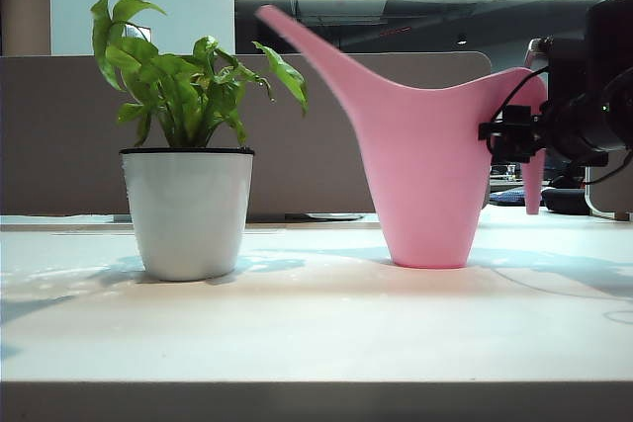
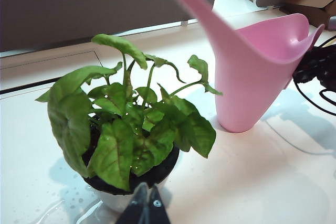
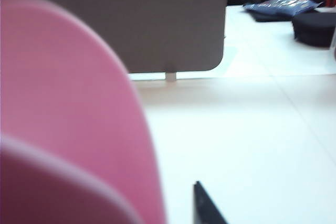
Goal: Pick up the watering can from the table, water the potted plant, and put the can back.
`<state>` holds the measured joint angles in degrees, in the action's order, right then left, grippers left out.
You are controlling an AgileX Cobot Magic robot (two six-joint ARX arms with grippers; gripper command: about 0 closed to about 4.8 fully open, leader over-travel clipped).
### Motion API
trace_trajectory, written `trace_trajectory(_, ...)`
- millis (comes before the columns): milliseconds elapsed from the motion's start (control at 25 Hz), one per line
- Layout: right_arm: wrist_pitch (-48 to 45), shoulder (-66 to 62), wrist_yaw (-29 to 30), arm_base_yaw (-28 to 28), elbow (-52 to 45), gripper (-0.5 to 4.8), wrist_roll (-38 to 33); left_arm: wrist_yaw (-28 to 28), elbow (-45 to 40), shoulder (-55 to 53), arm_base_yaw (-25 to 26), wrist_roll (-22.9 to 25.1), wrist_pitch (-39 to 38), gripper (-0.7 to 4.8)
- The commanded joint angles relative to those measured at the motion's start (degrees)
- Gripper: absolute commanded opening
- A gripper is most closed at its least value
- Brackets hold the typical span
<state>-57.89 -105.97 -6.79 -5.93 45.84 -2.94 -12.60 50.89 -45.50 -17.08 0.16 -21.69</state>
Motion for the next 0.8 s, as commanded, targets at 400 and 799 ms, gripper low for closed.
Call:
trace_trajectory(400, 11.8, 5.7, 0.0, 0.0, 0.1, 2.84, 2.0, -0.3, 0.3, 0.2, 0.0, 0.0, 1.0, -0.04)
trace_trajectory(799, 24.8, 13.5, -1.0, -0.1, 0.1, 2.84, 1.9, -0.2, 0.4, 1.1, 0.0, 0.0, 1.1, -0.04)
